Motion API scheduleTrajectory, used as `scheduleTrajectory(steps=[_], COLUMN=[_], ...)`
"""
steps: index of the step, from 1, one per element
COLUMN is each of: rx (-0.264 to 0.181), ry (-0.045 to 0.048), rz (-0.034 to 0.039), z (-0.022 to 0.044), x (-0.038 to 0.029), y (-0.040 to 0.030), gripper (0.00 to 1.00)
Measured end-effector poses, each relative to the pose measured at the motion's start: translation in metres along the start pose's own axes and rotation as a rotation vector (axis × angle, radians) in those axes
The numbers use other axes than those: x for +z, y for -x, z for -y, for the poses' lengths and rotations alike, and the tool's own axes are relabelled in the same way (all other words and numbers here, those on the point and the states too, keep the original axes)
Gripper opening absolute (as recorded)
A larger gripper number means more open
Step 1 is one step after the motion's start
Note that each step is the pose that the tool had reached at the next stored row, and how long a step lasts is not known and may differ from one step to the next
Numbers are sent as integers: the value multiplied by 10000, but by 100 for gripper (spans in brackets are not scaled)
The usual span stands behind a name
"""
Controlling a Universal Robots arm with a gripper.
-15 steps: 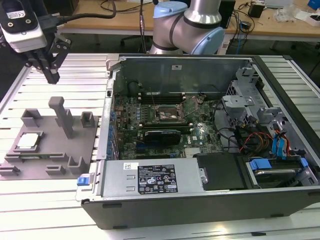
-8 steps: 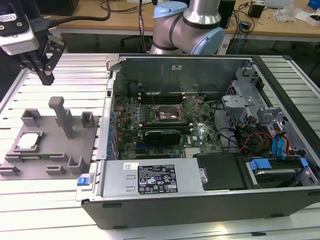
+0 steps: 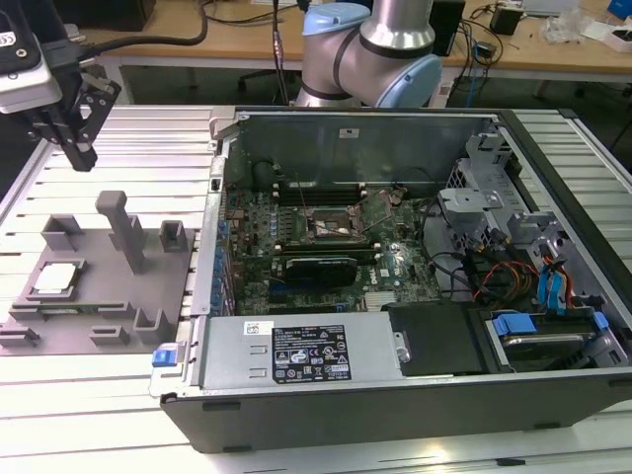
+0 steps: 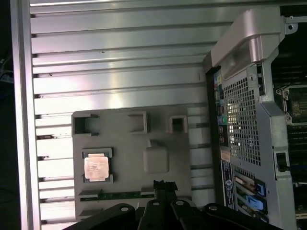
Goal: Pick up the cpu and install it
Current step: 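Reach for the cpu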
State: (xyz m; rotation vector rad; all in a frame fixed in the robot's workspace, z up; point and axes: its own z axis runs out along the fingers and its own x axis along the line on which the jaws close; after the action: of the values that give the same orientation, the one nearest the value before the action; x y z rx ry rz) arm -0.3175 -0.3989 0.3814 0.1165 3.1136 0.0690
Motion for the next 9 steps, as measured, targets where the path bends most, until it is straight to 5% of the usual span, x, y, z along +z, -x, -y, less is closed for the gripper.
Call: scheduleTrajectory(steps=[9], rx=[0], ry=[-1], rz=[-1], z=[12], x=[47], y=[-131], gripper=[11])
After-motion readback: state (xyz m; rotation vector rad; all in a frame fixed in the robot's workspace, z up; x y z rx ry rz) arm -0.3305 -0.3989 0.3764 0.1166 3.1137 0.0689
